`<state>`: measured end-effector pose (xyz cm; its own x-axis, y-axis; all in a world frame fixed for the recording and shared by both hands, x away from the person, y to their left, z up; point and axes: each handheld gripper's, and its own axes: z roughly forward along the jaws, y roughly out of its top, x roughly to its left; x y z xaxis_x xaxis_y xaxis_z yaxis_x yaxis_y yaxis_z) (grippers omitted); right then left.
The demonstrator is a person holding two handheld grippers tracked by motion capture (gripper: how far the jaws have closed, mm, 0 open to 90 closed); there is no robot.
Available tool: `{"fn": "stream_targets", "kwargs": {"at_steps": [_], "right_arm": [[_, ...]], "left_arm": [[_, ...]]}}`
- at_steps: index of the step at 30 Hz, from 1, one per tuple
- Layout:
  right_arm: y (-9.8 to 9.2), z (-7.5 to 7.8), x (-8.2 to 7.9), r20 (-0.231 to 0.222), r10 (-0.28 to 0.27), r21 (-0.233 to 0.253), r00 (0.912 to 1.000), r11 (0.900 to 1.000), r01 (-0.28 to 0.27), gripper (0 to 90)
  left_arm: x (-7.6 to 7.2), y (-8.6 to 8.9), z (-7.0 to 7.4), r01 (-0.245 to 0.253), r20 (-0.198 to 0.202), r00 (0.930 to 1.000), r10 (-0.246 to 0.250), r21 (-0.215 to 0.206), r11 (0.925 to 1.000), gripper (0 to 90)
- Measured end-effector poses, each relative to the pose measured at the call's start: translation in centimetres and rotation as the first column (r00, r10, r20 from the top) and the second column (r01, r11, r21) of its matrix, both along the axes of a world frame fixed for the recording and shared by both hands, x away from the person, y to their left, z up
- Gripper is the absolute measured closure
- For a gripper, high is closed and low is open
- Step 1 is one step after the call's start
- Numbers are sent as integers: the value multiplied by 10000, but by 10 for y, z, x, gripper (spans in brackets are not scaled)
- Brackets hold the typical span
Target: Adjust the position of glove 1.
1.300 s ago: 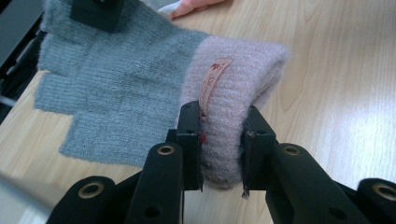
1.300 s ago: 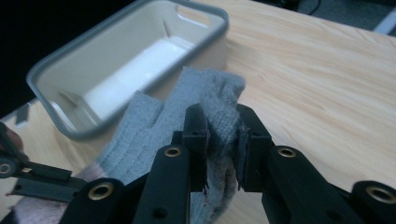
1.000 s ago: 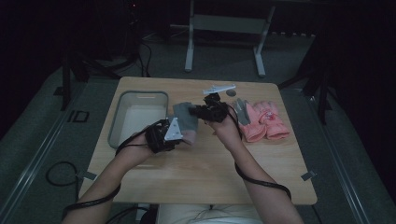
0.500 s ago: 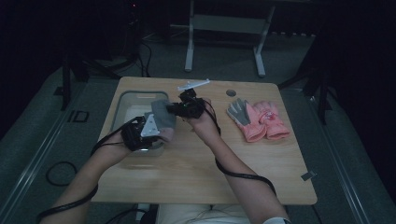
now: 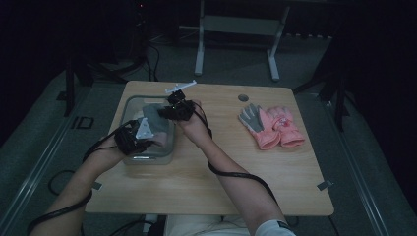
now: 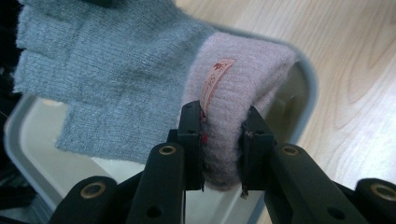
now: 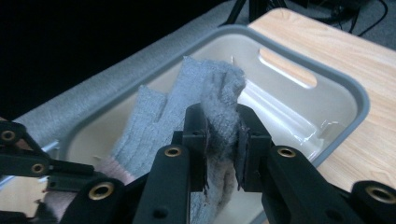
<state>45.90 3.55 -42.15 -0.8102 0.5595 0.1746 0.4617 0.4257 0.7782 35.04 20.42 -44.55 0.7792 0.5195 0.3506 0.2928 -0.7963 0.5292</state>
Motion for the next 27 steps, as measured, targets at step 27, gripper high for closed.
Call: {"fn": "stream_targets", "kwargs": {"at_steps": [27], "right_arm": [[3,-48,30,-1197,-912,-715,9886,9940,831,590]], "left_arm": [[53,-5,-49,-1,-2159,9761,241,1108,9938,689]]}}
